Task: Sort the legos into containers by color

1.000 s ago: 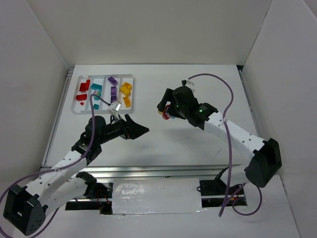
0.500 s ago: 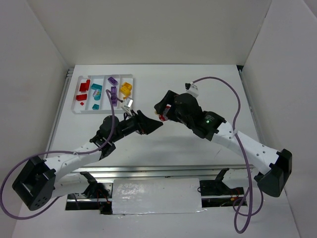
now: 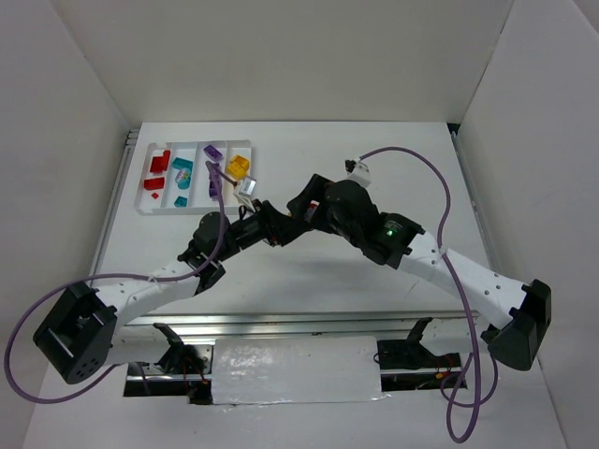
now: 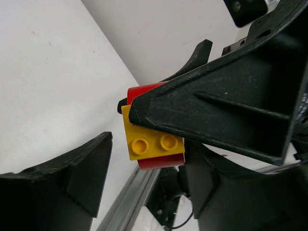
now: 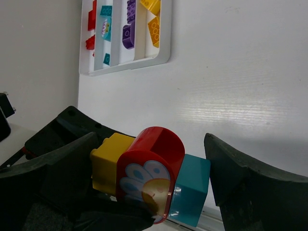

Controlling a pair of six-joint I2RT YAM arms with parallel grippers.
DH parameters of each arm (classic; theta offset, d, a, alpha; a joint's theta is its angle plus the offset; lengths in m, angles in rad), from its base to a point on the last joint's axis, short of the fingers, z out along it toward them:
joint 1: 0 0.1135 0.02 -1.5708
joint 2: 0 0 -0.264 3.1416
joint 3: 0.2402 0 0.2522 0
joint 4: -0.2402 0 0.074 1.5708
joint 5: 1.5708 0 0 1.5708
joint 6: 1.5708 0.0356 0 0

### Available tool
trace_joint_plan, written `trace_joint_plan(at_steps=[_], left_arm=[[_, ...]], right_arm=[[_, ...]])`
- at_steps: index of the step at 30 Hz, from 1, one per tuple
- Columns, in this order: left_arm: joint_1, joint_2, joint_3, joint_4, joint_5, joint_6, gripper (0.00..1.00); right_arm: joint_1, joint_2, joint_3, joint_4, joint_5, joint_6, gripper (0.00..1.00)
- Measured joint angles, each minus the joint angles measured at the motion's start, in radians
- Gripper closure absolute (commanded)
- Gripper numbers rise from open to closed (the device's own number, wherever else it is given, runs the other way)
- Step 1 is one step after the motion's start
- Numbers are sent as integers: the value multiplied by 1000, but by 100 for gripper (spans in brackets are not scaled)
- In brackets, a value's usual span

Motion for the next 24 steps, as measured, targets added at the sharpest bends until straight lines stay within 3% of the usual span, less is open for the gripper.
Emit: trace_joint_plan(at_steps=[2, 3, 5, 8, 10, 11, 12, 13, 15, 24], left_arm=[[0, 13, 1, 13, 7, -6, 41], [0, 18, 1, 21, 13, -13, 53], [-1, 21, 1, 35, 17, -27, 60], [0, 23, 2, 42, 25, -42, 83], [0, 25, 6, 39, 26, -43, 99], [1, 25, 9, 32, 26, -43, 100], [1, 25, 11, 27, 26, -43, 100], [1, 25, 13, 23, 26, -43, 100], [1, 23, 13, 14, 25, -40, 100], [-7, -60, 12, -96, 23, 62, 100]], right_arm=[[6, 0, 0, 2, 1, -1, 100], [9, 1, 0, 1, 5, -1, 100], [12, 5, 0, 4, 17, -2, 100], [18, 5, 0, 11, 28, -5, 100], [20, 5, -1, 13, 38, -6, 94], [20, 5, -3, 15, 40, -5, 85], [20, 4, -5, 19, 42, -5, 50], [20, 4, -6, 22, 42, -5, 28], [20, 0, -17, 32, 42, -5, 1], [19, -85, -98, 102, -30, -13, 0]])
